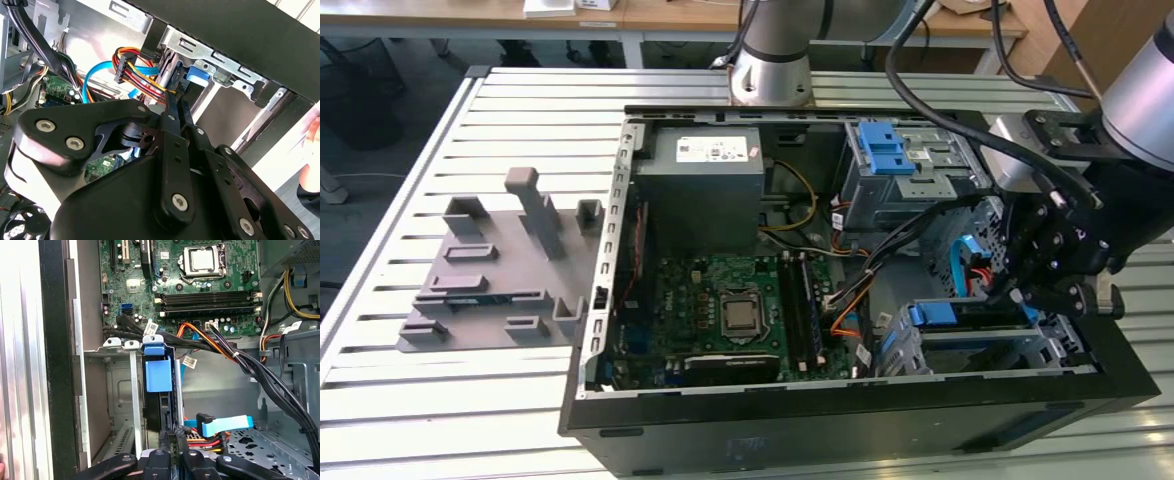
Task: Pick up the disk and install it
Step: 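Insert the first disk wire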
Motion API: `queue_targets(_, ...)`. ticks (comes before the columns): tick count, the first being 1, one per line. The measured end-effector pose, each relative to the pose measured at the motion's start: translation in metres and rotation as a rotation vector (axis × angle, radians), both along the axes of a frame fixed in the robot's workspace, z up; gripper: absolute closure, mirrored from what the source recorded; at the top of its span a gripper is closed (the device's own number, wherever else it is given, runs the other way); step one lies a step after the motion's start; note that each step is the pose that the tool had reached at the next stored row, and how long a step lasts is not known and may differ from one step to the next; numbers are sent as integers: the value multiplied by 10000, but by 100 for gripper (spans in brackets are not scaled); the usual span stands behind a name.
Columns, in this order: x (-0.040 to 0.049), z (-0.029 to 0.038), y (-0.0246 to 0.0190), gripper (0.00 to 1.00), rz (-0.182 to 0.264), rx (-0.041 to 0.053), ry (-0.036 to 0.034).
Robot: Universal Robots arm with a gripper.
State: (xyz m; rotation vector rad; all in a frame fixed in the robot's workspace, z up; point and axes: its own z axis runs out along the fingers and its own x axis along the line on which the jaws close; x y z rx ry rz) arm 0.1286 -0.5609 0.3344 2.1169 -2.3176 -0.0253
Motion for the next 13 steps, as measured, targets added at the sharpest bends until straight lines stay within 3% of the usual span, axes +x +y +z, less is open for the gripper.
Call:
queue_targets(8,3,-51,0,84,1,-7,126)
queue_targets(13,2,-58,0,84,-1,4,136)
